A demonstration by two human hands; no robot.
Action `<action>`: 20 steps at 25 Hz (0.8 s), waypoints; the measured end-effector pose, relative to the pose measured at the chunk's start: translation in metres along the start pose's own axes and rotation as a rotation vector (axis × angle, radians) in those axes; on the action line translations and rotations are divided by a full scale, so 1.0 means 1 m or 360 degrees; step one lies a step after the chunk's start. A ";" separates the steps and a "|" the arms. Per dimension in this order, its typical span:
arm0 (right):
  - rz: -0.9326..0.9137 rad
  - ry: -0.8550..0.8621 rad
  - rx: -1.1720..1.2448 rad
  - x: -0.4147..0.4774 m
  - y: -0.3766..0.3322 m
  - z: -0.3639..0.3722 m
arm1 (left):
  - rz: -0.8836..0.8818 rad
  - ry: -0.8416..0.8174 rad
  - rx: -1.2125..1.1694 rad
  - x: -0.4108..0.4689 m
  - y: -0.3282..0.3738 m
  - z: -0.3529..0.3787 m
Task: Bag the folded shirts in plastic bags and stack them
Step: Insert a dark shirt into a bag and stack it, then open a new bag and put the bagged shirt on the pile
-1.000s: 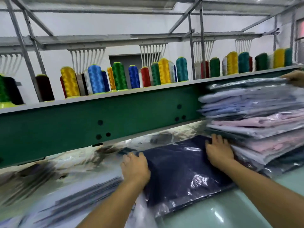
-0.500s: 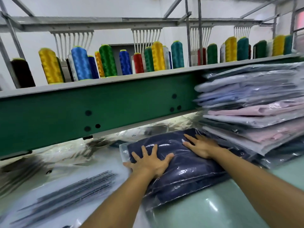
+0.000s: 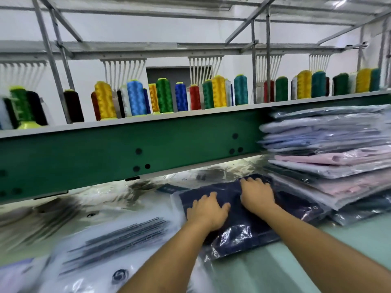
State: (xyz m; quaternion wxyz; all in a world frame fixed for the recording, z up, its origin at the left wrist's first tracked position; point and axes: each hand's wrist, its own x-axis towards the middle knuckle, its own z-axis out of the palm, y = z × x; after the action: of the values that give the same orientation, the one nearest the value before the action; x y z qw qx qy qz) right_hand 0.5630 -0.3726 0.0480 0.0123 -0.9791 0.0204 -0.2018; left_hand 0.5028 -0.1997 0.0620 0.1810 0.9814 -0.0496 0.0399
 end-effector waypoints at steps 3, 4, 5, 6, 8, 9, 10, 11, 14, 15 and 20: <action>-0.0185 0.0090 0.0461 -0.035 -0.050 -0.033 | 0.0034 0.0293 0.0036 -0.033 0.003 -0.024; -0.0253 0.0096 0.0576 -0.049 -0.065 -0.043 | 0.0033 0.0370 0.0069 -0.046 0.001 -0.034; -0.0304 0.0107 0.0661 -0.064 -0.079 -0.053 | 0.0037 0.0435 0.0125 -0.061 -0.003 -0.044; -0.0327 0.0117 0.0738 -0.079 -0.092 -0.063 | 0.0041 0.0491 0.0178 -0.075 -0.008 -0.054; -0.0368 0.0110 0.0845 -0.107 -0.113 -0.082 | 0.0031 0.0593 0.0219 -0.105 -0.023 -0.072; -0.0400 0.0092 0.0862 -0.120 -0.123 -0.088 | 0.0026 0.0632 0.0229 -0.120 -0.031 -0.079; -0.0441 0.0071 0.0857 -0.132 -0.131 -0.094 | 0.0028 0.0656 0.0245 -0.133 -0.039 -0.084; -0.0483 0.0041 0.0838 -0.146 -0.141 -0.098 | 0.0025 0.0653 0.0265 -0.149 -0.048 -0.088; -0.0606 -0.0017 0.0815 -0.184 -0.165 -0.105 | -0.0057 0.0580 0.0250 -0.194 -0.071 -0.092; -0.0632 -0.0037 0.0820 -0.196 -0.170 -0.105 | -0.0108 0.0538 0.0224 -0.207 -0.078 -0.091; -0.0758 -0.0197 0.0823 -0.240 -0.176 -0.099 | -0.0516 0.0018 0.0116 -0.255 -0.106 -0.070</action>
State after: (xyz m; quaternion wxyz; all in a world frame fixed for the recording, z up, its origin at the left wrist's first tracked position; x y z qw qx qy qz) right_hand 0.3094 -0.1880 0.0503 0.2135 -0.9313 -0.2609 -0.1377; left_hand 0.2577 -0.0547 0.0657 0.1497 0.9822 0.1118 0.0175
